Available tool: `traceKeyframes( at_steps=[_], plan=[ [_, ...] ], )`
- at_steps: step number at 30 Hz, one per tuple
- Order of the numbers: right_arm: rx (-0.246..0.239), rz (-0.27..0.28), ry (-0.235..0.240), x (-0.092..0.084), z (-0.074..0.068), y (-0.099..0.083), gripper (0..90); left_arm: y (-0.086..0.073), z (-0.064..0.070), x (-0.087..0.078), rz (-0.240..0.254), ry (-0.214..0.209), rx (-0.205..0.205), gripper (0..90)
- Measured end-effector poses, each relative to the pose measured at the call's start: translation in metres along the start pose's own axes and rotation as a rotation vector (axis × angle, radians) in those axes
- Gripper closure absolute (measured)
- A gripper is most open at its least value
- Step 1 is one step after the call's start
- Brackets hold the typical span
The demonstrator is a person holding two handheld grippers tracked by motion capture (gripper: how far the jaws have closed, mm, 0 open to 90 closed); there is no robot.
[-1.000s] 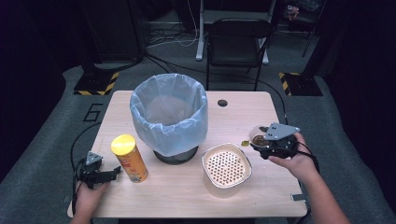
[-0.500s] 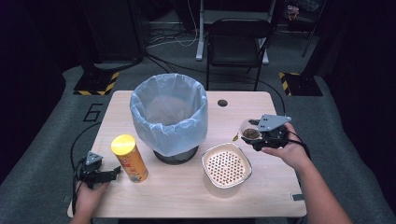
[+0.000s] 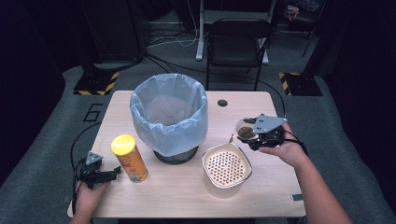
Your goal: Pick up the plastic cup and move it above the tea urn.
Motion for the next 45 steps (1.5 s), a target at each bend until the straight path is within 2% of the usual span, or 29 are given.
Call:
traceKeyframes(
  at_steps=[8, 14, 20, 21, 23, 27, 30, 37, 43, 45],
  plan=[
    [-0.037, 0.046, 0.001, 0.002, -0.009, 0.01, 34.2, 0.0, 0.0, 0.0, 0.0, 0.0, 0.0, 10.3],
    [-0.086, 0.014, 0.01, 0.005, -0.012, 0.015, 34.6, 0.0, 0.0, 0.0, -0.001, 0.0, 0.0, 10.3],
    [-0.113, 0.023, -0.002, 0.003, -0.014, 0.017, 34.7, 0.0, 0.0, 0.0, 0.004, 0.0, -0.001, 10.3],
    [-0.134, 0.02, -0.012, 0.004, -0.016, 0.018, 34.7, 0.0, 0.0, 0.0, 0.004, 0.0, -0.001, 10.3],
    [-0.133, 0.024, -0.014, 0.005, -0.017, 0.018, 34.7, 0.0, 0.0, 0.0, 0.004, 0.0, -0.001, 10.3],
    [-0.146, 0.081, -0.053, 0.008, -0.021, 0.018, 34.8, 0.0, 0.0, 0.0, 0.005, 0.0, -0.001, 10.3],
    [-0.12, 0.115, -0.071, 0.01, -0.023, 0.018, 34.9, 0.0, 0.0, 0.0, 0.005, 0.001, 0.0, 10.3],
    [-0.081, 0.136, -0.092, 0.016, -0.025, 0.014, 35.0, 0.0, 0.0, 0.0, 0.004, 0.0, -0.001, 10.3],
    [-0.132, 0.169, -0.147, 0.012, -0.025, 0.018, 35.7, 0.0, 0.0, 0.0, 0.004, 0.001, -0.001, 10.3],
    [-0.169, 0.176, -0.175, 0.01, -0.027, 0.02, 36.2, 0.0, 0.0, 0.0, 0.004, 0.001, -0.001, 10.3]
  ],
)
Point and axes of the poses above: each handheld gripper's, and its own axes: x roughly forward along the jaws, y roughly out of its top, z roughly to its right, the point moved 5 cm from there along x, roughly forward along the jaws, and after that the axes turned 1 degree about z, right-handed, at the moved point
